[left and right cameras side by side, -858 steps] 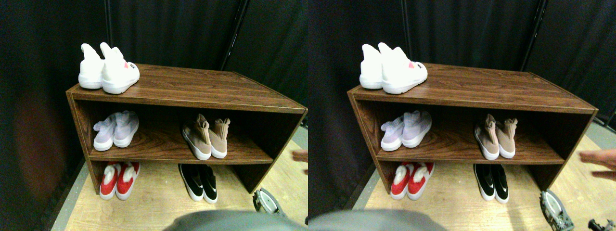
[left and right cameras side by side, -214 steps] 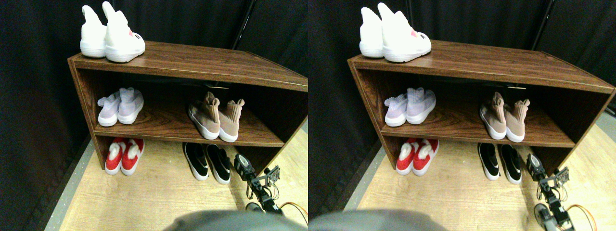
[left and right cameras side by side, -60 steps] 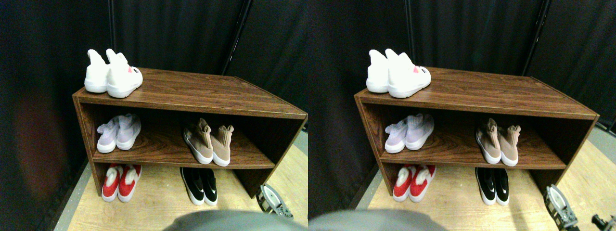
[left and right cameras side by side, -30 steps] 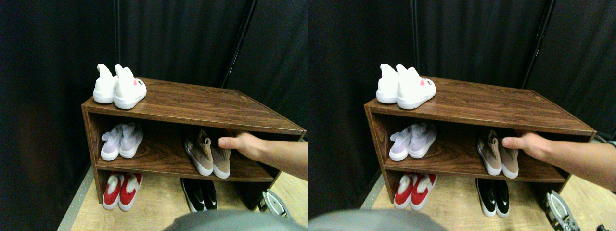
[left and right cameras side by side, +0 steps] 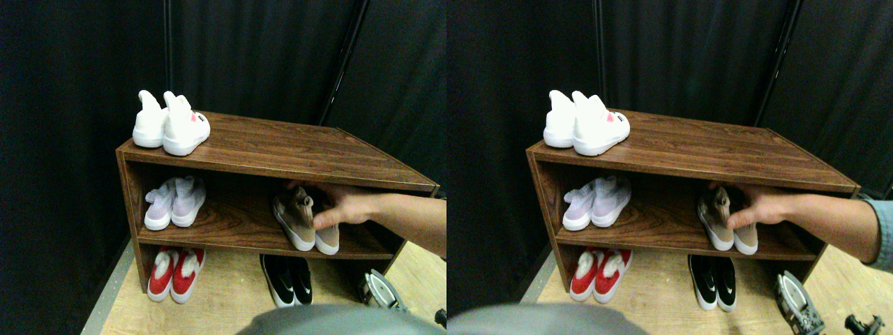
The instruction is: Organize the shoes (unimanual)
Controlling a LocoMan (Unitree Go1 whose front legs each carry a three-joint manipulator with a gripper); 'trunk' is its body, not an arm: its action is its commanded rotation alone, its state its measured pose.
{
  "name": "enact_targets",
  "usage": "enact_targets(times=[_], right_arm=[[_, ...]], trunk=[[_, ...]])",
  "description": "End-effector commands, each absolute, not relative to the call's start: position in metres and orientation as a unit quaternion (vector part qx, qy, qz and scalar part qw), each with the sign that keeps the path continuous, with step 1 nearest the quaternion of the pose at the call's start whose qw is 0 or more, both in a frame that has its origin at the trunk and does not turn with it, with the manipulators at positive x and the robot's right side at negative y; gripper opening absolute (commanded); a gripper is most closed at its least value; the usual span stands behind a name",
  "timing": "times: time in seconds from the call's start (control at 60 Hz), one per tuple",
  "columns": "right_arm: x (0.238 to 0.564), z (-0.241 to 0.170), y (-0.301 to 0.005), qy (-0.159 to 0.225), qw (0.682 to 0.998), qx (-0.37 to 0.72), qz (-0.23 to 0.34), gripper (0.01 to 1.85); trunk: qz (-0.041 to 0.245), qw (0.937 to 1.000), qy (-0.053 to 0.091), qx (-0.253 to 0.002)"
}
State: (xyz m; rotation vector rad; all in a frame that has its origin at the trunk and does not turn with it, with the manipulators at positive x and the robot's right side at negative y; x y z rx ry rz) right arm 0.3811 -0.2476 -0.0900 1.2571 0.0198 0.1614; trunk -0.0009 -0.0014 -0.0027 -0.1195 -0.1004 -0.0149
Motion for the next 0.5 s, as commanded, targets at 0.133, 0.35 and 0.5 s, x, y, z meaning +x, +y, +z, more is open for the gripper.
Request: enact_targets(times=[0.133, 0.35, 0.5], right_arm=[[0.3826, -0.084, -0.2468, -0.01, 0.805, 0.587, 0.088, 0.06], [0.3819, -0.0849, -0.2507, -0.014, 0.807, 0.584, 0.091, 0.06], [0.381, -0.0843, -0.2511, -0.013, 0.802, 0.59, 0.091, 0.06]], trunk=[[-0.004, 0.9972, -0.046, -0.06], [-0.005, 0.9972, -0.045, -0.059], [-0.006, 0.9972, -0.044, -0.06]])
